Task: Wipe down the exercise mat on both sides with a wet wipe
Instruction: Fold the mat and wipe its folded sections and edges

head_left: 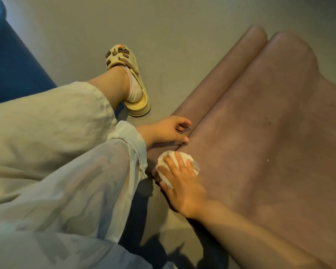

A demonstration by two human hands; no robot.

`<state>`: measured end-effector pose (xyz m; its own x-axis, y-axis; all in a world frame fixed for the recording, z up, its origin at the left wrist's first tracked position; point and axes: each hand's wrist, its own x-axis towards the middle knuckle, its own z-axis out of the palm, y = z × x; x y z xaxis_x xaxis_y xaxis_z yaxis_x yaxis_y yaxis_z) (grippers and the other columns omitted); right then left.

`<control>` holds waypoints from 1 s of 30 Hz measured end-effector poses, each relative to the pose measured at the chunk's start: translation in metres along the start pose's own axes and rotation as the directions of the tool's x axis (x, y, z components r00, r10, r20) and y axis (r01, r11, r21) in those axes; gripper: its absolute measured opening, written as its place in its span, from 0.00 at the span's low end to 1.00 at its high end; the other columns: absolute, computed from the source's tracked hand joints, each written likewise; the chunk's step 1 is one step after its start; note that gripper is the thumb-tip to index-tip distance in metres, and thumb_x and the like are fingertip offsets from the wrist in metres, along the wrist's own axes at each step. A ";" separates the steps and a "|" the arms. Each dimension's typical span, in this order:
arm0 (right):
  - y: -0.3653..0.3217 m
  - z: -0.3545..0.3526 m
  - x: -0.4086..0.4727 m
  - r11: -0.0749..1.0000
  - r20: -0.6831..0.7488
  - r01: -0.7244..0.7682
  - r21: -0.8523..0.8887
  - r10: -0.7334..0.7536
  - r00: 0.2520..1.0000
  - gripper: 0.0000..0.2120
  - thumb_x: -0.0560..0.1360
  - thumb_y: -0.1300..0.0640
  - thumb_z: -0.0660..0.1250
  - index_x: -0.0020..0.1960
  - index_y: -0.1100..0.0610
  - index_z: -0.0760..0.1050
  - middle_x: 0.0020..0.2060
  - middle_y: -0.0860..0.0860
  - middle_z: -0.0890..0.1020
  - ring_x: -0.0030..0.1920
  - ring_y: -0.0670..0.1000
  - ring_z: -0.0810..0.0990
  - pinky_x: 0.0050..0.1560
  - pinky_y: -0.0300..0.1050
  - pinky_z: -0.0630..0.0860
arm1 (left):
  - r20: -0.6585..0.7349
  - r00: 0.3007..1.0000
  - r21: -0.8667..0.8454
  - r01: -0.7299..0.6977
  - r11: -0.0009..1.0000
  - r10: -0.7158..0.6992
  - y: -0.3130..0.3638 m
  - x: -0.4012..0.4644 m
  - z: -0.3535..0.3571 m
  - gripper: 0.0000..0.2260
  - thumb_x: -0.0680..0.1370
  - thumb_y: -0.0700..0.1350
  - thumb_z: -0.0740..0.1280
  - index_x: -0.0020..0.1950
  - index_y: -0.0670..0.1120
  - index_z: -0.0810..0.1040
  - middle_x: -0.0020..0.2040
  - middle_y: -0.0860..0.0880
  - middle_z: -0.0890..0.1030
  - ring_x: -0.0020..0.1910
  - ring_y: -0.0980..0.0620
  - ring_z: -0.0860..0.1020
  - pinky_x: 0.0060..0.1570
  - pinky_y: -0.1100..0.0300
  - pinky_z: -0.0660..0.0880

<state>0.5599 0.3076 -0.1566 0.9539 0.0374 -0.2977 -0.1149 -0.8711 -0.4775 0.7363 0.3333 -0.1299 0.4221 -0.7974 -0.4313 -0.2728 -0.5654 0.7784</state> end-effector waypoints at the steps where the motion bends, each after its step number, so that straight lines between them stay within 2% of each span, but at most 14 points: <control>1: -0.003 0.003 -0.007 0.999 0.015 0.037 -0.009 -0.036 0.999 0.26 0.82 0.46 0.49 0.77 0.46 0.46 0.76 0.45 0.39 0.74 0.50 0.31 0.67 0.45 0.24 | -0.008 1.000 0.038 -0.010 0.999 0.011 -0.001 0.001 0.000 0.30 0.71 0.38 0.74 0.70 0.40 0.67 0.66 0.43 0.72 0.63 0.48 0.72 0.56 0.66 0.68; 5: -0.003 0.007 -0.026 0.975 0.113 0.162 -0.152 -0.146 0.983 0.28 0.82 0.45 0.47 0.72 0.41 0.31 0.70 0.41 0.28 0.71 0.49 0.24 0.65 0.46 0.19 | -0.048 0.998 0.161 -0.027 0.987 0.035 -0.003 0.004 0.005 0.33 0.67 0.39 0.77 0.69 0.40 0.69 0.65 0.43 0.72 0.61 0.48 0.74 0.59 0.61 0.70; 10: 0.018 -0.007 -0.030 0.960 0.167 0.177 -0.219 -0.141 0.976 0.27 0.81 0.43 0.45 0.70 0.40 0.28 0.69 0.40 0.29 0.69 0.47 0.23 0.66 0.44 0.21 | -0.046 0.998 0.221 -0.037 0.975 0.048 -0.006 0.010 0.008 0.31 0.67 0.40 0.77 0.68 0.41 0.70 0.64 0.44 0.70 0.61 0.49 0.73 0.58 0.63 0.69; 14: 0.052 -0.031 -0.022 0.969 0.123 0.019 -0.246 0.012 0.992 0.27 0.82 0.44 0.44 0.73 0.45 0.31 0.69 0.41 0.29 0.73 0.48 0.29 0.64 0.38 0.21 | -0.075 0.996 0.229 -0.032 0.973 0.050 -0.009 0.013 0.011 0.30 0.68 0.40 0.76 0.68 0.41 0.71 0.64 0.45 0.70 0.60 0.49 0.74 0.57 0.64 0.69; 18: 0.096 -0.065 -0.008 0.937 0.048 -0.203 -0.283 0.225 0.973 0.28 0.82 0.45 0.45 0.76 0.48 0.35 0.75 0.45 0.35 0.75 0.50 0.35 0.70 0.44 0.30 | -0.087 0.994 0.222 -0.040 0.974 0.061 -0.012 0.016 0.012 0.30 0.67 0.39 0.77 0.67 0.41 0.71 0.63 0.44 0.70 0.59 0.48 0.74 0.54 0.67 0.68; 20: 0.117 -0.080 -0.002 0.900 0.019 -0.336 -0.278 0.355 0.935 0.28 0.82 0.46 0.45 0.75 0.48 0.33 0.76 0.47 0.36 0.75 0.50 0.35 0.72 0.46 0.33 | -0.087 0.994 0.225 -0.040 0.974 0.061 -0.013 0.017 0.011 0.30 0.67 0.39 0.77 0.67 0.41 0.72 0.63 0.43 0.70 0.58 0.48 0.75 0.53 0.68 0.67; 24: 0.142 -0.101 0.010 0.775 -0.024 -0.596 -0.209 0.605 0.796 0.28 0.82 0.44 0.42 0.76 0.50 0.33 0.76 0.49 0.35 0.75 0.54 0.35 0.74 0.53 0.35 | -0.088 0.994 0.217 -0.037 0.975 0.058 -0.013 0.016 0.012 0.29 0.67 0.37 0.76 0.66 0.41 0.72 0.62 0.42 0.70 0.58 0.46 0.74 0.55 0.65 0.68; 26: 0.134 -0.095 0.013 0.757 -0.017 -0.626 -0.187 0.635 0.772 0.28 0.81 0.43 0.41 0.76 0.49 0.33 0.75 0.50 0.34 0.75 0.57 0.34 0.73 0.56 0.34 | -0.089 0.995 0.209 -0.030 0.977 0.049 -0.012 0.015 0.013 0.29 0.67 0.37 0.76 0.67 0.41 0.72 0.63 0.42 0.70 0.59 0.47 0.74 0.56 0.63 0.69; 30: 0.091 -0.057 -0.003 0.858 0.004 -0.483 -0.173 0.491 0.871 0.29 0.81 0.43 0.43 0.75 0.49 0.31 0.74 0.52 0.32 0.73 0.60 0.31 0.71 0.59 0.31 | -0.096 0.995 0.218 -0.010 0.976 0.032 -0.011 0.015 0.012 0.31 0.66 0.37 0.77 0.67 0.41 0.72 0.63 0.43 0.71 0.58 0.48 0.74 0.53 0.66 0.69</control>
<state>0.5626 0.2004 -0.1522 0.7737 -0.3929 -0.4969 -0.5109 -0.8508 -0.1228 0.7357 0.3251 -0.1504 0.4940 -0.7911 -0.3607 -0.4591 -0.5896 0.6645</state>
